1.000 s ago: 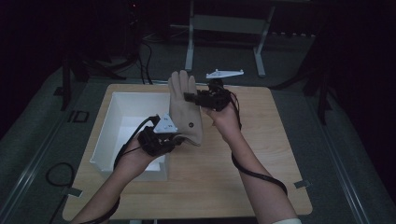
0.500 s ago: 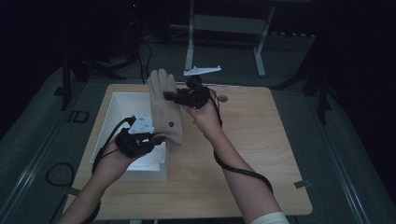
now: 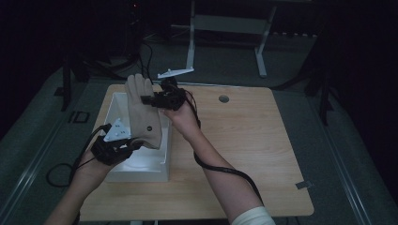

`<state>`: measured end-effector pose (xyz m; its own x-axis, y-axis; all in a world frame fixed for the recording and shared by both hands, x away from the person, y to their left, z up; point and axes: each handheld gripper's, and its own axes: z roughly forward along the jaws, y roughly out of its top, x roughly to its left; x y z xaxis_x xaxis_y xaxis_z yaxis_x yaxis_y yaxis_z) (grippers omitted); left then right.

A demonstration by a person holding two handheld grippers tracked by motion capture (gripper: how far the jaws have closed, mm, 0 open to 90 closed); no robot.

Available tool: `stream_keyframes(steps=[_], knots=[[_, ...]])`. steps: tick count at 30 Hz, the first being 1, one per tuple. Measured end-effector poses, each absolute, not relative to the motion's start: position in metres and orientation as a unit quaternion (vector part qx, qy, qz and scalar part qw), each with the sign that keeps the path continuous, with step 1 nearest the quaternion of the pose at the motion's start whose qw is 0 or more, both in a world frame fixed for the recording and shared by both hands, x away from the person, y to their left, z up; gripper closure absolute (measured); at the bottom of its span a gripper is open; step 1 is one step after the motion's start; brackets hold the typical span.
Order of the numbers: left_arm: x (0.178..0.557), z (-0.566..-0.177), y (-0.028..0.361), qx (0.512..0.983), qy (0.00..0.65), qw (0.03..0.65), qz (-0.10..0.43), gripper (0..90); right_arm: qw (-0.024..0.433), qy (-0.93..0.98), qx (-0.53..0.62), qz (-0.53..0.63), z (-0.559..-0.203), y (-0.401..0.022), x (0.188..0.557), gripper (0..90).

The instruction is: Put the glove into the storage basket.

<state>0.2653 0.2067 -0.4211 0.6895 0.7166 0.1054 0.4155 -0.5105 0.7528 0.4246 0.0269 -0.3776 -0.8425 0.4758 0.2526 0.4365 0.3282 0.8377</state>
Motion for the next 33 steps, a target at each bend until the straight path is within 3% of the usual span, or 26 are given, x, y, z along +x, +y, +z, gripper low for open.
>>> stream_keyframes(steps=[17, 33], knots=[[0.269, -0.483, 0.205, 0.841, 0.38, 0.349, 0.163, 81.0, -0.001, 0.849, 0.301, 0.434, -0.443, 0.045, 0.435, 67.7], [0.273, -0.506, 0.217, 0.832, 0.414, 0.343, 0.139, 79.8, 0.015, 0.882, 0.288, 0.372, -0.455, 0.069, 0.437, 66.6]])
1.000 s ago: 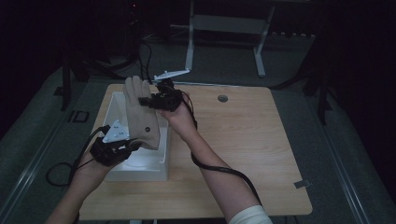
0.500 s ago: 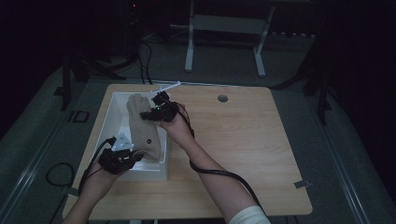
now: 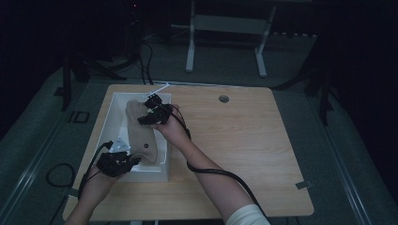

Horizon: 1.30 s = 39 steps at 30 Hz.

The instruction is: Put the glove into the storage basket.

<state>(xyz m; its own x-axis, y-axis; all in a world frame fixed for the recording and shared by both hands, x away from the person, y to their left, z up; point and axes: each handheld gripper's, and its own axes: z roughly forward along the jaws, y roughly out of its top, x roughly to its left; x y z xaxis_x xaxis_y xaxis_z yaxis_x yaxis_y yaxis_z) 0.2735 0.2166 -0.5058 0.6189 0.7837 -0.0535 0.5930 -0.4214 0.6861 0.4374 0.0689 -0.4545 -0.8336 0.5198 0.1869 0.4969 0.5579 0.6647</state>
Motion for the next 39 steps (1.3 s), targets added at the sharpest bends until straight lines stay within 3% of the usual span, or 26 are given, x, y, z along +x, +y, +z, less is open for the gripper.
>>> stream_keyframes(steps=[3, 6, 16, 20, 25, 39], knots=[[0.275, -0.507, 0.215, 0.834, 0.416, 0.334, 0.14, 76.9, 0.014, 0.884, 0.291, 0.366, -0.455, 0.07, 0.439, 62.8], [0.279, -0.511, 0.213, 0.833, 0.43, 0.324, 0.13, 61.2, 0.022, 0.881, 0.298, 0.367, -0.453, 0.069, 0.44, 51.5], [0.28, -0.502, 0.209, 0.792, 0.464, 0.37, 0.141, 16.5, 0.025, 0.875, 0.282, 0.392, -0.442, 0.053, 0.432, 33.9], [0.279, -0.492, 0.209, 0.767, 0.47, 0.407, 0.161, 6.8, 0.011, 0.867, 0.272, 0.417, -0.432, 0.037, 0.429, 22.2], [0.275, -0.475, 0.204, 0.747, 0.463, 0.449, 0.161, 6.1, -0.001, 0.864, 0.25, 0.437, -0.422, 0.016, 0.421, 18.2], [0.272, -0.433, 0.155, 0.771, 0.401, 0.465, 0.169, 6.2, 0.03, 0.85, 0.258, 0.459, -0.411, -0.057, 0.404, 18.3]])
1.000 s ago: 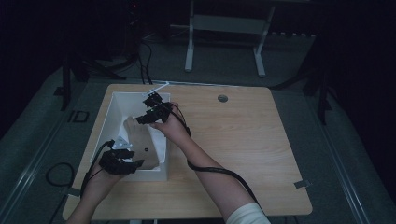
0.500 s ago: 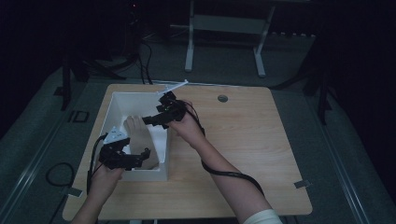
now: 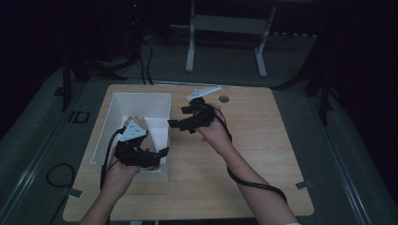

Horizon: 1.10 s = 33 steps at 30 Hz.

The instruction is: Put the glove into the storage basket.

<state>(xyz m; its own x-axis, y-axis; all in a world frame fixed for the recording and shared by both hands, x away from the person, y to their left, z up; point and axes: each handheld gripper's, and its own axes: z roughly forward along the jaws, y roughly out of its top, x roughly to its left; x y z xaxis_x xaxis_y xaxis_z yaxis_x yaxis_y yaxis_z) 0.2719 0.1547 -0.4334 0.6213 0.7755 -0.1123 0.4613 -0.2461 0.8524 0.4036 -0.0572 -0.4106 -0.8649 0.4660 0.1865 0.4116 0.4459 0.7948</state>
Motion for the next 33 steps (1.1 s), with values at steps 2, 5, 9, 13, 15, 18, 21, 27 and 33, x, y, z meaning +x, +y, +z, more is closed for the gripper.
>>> stream_keyframes(steps=[2, 5, 9, 13, 15, 18, 21, 27, 33], knots=[[0.272, -0.431, 0.151, 0.773, 0.396, 0.465, 0.168, 6.2, 0.035, 0.847, 0.26, 0.463, -0.408, -0.07, 0.402, 18.3], [0.269, -0.423, 0.135, 0.777, 0.377, 0.481, 0.153, 6.2, 0.038, 0.846, 0.263, 0.463, -0.406, -0.081, 0.4, 18.3], [0.264, -0.416, 0.11, 0.787, 0.347, 0.49, 0.141, 6.2, 0.045, 0.843, 0.266, 0.465, -0.406, -0.103, 0.396, 18.2], [0.263, -0.416, 0.091, 0.794, 0.329, 0.494, 0.131, 6.2, 0.045, 0.842, 0.271, 0.465, -0.41, -0.119, 0.393, 20.5], [0.264, -0.417, 0.084, 0.797, 0.323, 0.494, 0.126, 6.2, 0.047, 0.84, 0.272, 0.467, -0.412, -0.125, 0.391, 20.4], [0.264, -0.421, 0.071, 0.805, 0.313, 0.49, 0.119, 6.2, 0.046, 0.841, 0.273, 0.465, -0.417, -0.134, 0.389, 19.4], [0.264, -0.425, 0.06, 0.811, 0.304, 0.487, 0.113, 6.2, 0.046, 0.841, 0.276, 0.463, -0.422, -0.141, 0.387, 18.6], [0.264, -0.436, 0.042, 0.817, 0.29, 0.489, 0.095, 6.2, 0.043, 0.837, 0.282, 0.466, -0.435, -0.156, 0.385, 18.5], [0.267, -0.449, 0.026, 0.825, 0.278, 0.486, 0.075, 6.3, 0.041, 0.837, 0.289, 0.462, -0.451, -0.171, 0.383, 17.3]])
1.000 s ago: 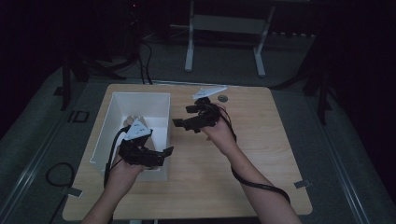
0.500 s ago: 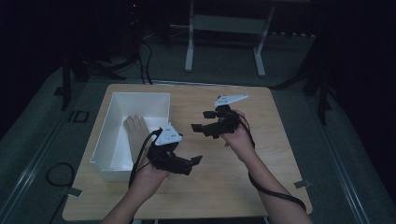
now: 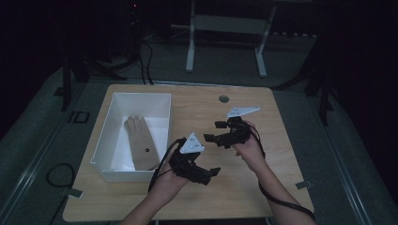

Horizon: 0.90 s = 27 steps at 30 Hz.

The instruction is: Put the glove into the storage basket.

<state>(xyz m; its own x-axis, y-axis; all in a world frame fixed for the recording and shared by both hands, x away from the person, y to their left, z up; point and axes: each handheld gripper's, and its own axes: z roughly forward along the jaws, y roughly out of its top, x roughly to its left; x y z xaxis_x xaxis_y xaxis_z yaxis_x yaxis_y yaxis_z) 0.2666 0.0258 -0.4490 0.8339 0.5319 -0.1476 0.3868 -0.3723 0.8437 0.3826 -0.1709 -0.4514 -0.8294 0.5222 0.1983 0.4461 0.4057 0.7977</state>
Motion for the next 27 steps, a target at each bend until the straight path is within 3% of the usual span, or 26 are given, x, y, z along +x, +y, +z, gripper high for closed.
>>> stream_keyframes(steps=[27], knots=[[0.272, -0.52, -0.001, 0.833, 0.267, 0.483, 0.039, 6.2, 0.078, 0.851, 0.295, 0.427, -0.523, -0.213, 0.373, 12.8]])
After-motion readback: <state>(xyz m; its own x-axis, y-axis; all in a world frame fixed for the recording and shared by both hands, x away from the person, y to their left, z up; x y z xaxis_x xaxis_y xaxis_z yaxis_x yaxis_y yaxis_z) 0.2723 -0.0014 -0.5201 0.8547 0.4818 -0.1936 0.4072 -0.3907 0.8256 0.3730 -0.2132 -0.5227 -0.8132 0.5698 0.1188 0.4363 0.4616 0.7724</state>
